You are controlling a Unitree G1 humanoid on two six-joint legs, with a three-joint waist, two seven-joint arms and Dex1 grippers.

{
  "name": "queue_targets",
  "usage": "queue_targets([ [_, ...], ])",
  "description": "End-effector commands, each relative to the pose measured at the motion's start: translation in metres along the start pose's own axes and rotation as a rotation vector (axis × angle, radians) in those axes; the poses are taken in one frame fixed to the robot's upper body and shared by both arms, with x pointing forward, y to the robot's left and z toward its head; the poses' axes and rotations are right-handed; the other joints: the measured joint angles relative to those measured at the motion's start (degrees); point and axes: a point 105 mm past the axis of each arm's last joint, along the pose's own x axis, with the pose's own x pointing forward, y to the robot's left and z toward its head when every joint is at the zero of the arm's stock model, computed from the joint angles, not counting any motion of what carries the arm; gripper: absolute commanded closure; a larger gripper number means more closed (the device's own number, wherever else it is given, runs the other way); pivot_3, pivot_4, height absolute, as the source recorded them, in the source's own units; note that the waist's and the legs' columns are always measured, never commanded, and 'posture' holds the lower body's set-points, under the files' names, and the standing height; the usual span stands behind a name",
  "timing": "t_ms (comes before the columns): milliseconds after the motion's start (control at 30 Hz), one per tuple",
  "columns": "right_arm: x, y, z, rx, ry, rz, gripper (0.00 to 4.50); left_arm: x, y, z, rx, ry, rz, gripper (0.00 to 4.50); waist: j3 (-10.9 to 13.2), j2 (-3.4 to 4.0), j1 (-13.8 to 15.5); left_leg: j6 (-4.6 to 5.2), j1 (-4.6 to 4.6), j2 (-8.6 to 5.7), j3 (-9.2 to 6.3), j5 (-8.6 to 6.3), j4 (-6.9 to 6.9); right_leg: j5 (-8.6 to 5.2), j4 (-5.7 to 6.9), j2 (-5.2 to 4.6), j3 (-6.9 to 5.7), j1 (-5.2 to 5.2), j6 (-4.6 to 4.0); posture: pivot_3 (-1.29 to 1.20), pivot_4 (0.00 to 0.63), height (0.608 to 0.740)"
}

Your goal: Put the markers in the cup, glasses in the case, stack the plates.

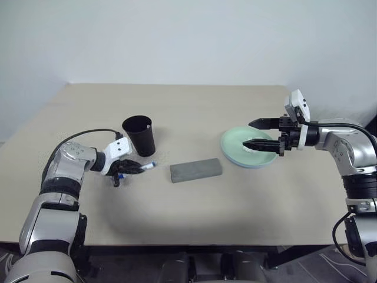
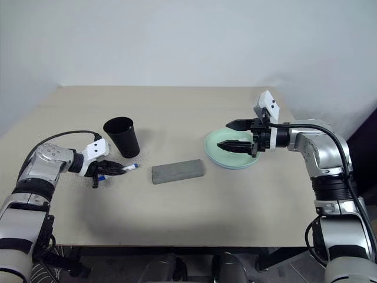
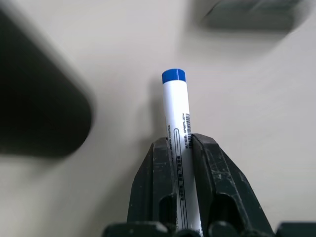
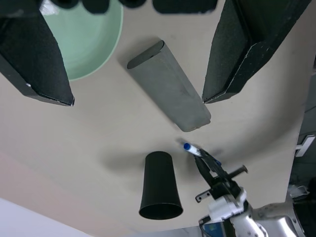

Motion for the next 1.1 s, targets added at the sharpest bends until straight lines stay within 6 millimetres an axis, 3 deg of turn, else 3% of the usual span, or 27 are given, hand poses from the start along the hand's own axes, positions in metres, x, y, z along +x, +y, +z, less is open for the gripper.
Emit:
queue_targets([
  [33,-0.003,0.000,0.017,-0.060,-0.032,0.002,0.00,-0.019,-0.008,0.046,0.083,-0.130,-0.069,4.38,0.0,0.01,0.0,0.00,0.00,0.00,0.00,0.00,0.01,0.00,0.00,0.01,0.00,0.02,0.00,0.00,0.000,0.732],
  [167,-0.002,0.001,0.018,-0.063,-0.032,0.006,0.00,-0.030,-0.015,0.102,0.110,-0.338,-0.091,4.38,0.0,0.01,0.0,0.01,-0.01,-0.01,-0.04,0.00,0.05,0.00,-0.01,0.03,0.01,0.07,0.00,0.00,0.000,0.732],
  [233,-0.001,0.001,0.018,-0.065,-0.032,0.008,0.00,-0.039,-0.007,0.138,0.117,-0.471,-0.012,4.38,0.0,0.02,0.0,0.02,0.05,-0.03,-0.03,0.01,0.05,0.00,0.00,0.03,0.01,0.13,0.01,0.00,0.000,0.732],
  [333,-0.001,0.001,0.019,-0.066,-0.032,0.011,0.00,-0.049,0.010,0.165,0.110,-0.582,0.127,4.38,0.0,0.00,0.0,0.05,0.05,-0.03,-0.12,0.05,0.14,0.00,0.01,0.09,0.01,0.23,0.02,0.00,0.000,0.732],
  [500,-0.001,0.003,0.018,-0.064,-0.032,0.015,0.00,-0.057,0.055,0.152,0.007,-0.612,0.447,4.38,0.0,0.07,-0.7,0.07,0.36,-0.05,0.07,0.06,0.05,0.12,0.11,0.11,0.13,0.38,0.21,0.00,0.000,0.732],
  [700,-0.001,0.004,0.018,-0.060,-0.033,0.017,0.00,-0.066,0.086,0.129,-0.116,-0.679,0.696,4.38,0.0,0.03,-0.7,-0.06,0.35,-0.03,0.07,0.14,0.05,0.13,0.27,0.12,0.12,0.28,0.22,0.00,0.000,0.732],
  [900,0.000,0.004,0.018,-0.059,-0.034,0.020,0.00,-0.060,0.095,0.103,-0.152,-0.671,0.816,4.38,0.0,0.01,-0.3,-0.07,0.30,-0.08,0.08,0.14,0.05,0.13,0.14,0.06,0.13,0.29,0.21,0.00,0.000,0.732],
  [1100,0.000,0.004,0.019,-0.059,-0.034,0.020,0.00,-0.050,0.094,0.087,-0.184,-0.647,0.824,4.38,0.0,-0.01,-0.3,-0.28,0.25,-0.09,0.09,0.25,0.04,0.16,0.08,0.05,0.13,0.25,0.23,0.00,0.000,0.732],
])
